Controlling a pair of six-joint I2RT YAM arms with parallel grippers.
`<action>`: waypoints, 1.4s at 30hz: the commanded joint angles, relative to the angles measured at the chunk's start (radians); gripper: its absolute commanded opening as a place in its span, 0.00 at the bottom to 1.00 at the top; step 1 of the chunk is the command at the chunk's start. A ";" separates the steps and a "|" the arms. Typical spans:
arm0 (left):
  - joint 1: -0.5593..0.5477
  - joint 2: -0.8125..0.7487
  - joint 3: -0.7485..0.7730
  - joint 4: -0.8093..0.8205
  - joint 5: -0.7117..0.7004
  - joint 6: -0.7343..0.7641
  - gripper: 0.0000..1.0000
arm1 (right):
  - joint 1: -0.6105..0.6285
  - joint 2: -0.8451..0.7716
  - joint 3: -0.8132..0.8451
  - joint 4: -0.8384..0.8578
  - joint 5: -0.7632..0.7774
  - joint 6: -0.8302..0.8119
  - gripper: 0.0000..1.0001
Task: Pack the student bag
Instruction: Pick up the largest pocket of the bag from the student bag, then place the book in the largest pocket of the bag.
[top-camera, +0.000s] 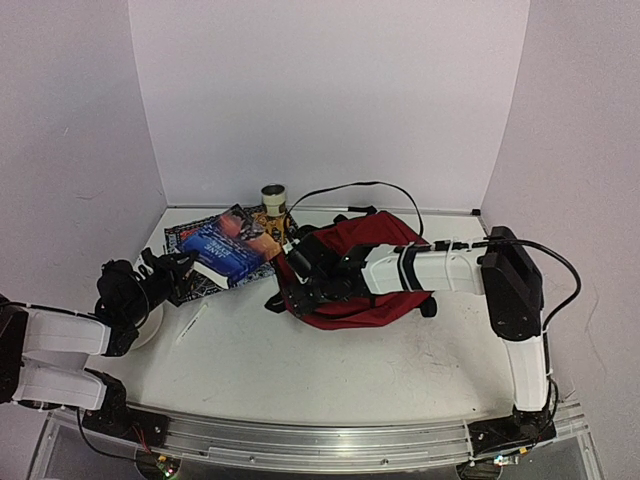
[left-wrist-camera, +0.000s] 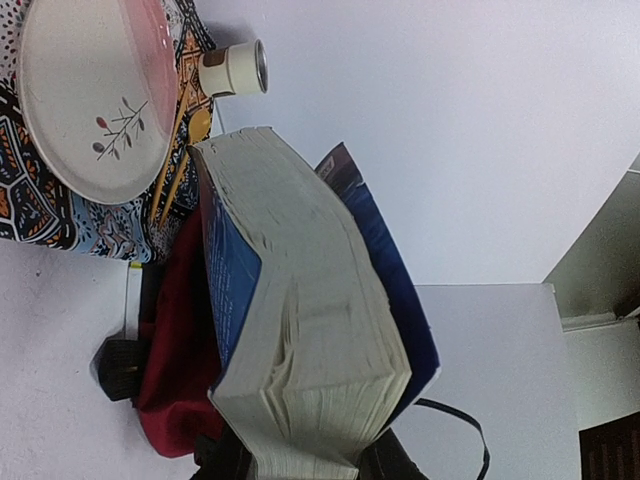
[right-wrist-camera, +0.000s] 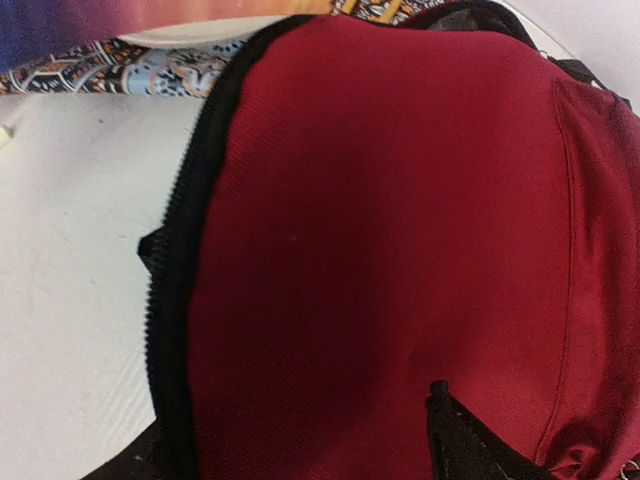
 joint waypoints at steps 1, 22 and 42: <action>0.008 -0.052 0.042 0.207 0.072 -0.024 0.00 | -0.004 -0.041 0.015 -0.101 0.111 0.004 0.58; -0.008 -0.202 0.017 0.090 0.391 -0.146 0.00 | -0.024 -0.439 -0.218 -0.101 0.113 0.040 0.00; -0.321 -0.083 0.067 0.043 0.203 -0.122 0.00 | -0.024 -0.631 -0.213 0.011 0.106 0.054 0.00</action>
